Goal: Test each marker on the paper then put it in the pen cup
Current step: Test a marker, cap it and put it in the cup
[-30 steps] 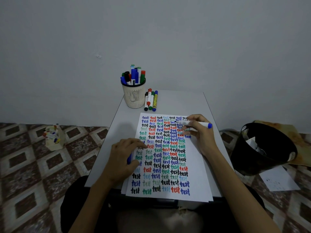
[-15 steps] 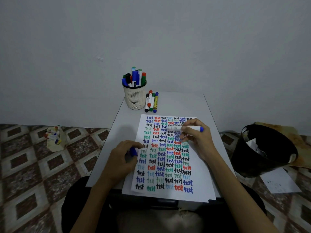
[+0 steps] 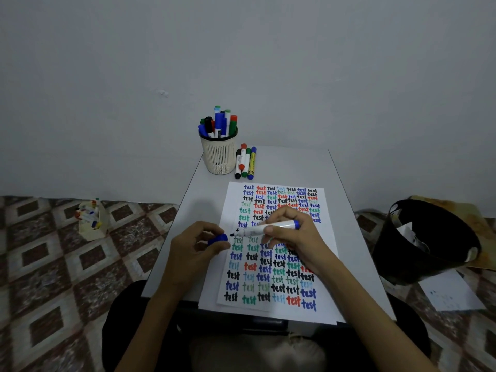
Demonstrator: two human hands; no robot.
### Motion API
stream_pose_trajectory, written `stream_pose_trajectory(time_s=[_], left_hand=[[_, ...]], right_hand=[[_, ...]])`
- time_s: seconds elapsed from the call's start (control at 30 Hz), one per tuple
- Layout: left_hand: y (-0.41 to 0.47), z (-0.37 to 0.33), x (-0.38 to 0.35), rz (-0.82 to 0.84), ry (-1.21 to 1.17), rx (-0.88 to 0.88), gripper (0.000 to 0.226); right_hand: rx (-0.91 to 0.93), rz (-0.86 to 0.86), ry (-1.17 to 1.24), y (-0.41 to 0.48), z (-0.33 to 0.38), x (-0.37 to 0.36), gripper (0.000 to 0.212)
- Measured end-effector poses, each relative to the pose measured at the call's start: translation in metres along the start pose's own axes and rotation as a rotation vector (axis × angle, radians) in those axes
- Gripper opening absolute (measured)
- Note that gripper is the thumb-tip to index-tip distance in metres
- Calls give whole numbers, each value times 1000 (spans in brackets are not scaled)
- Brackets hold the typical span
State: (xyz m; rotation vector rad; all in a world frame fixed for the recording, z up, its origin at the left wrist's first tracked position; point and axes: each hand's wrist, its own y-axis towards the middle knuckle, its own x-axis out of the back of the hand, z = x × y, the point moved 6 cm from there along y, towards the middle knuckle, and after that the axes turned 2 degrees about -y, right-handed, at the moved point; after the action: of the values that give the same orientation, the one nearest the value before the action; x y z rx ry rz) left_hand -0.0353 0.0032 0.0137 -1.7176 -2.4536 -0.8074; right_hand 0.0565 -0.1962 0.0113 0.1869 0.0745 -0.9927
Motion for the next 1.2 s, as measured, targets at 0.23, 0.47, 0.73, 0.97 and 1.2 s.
stream_pose_trajectory(time_s=[0.23,0.47,0.73,0.97,1.2], left_hand=[[-1,1,-3,43,-20,-8,20],[-2,-1,1,39,-93,-6,20],[-4,0,3,65,-331,74,30],[-4,2,3,27,-194,-5,25],[0,2,6,45,-87,-129,26]], right_hand=[[-3,45,-58,-2,2,-11,14],[10,78,-250,-5,5,-28,16],[129,72,-483,-6,5,-24,21],[135,116,-698,-8,-4,-33,25],[46,100,-557,-11,-5,-38,14]])
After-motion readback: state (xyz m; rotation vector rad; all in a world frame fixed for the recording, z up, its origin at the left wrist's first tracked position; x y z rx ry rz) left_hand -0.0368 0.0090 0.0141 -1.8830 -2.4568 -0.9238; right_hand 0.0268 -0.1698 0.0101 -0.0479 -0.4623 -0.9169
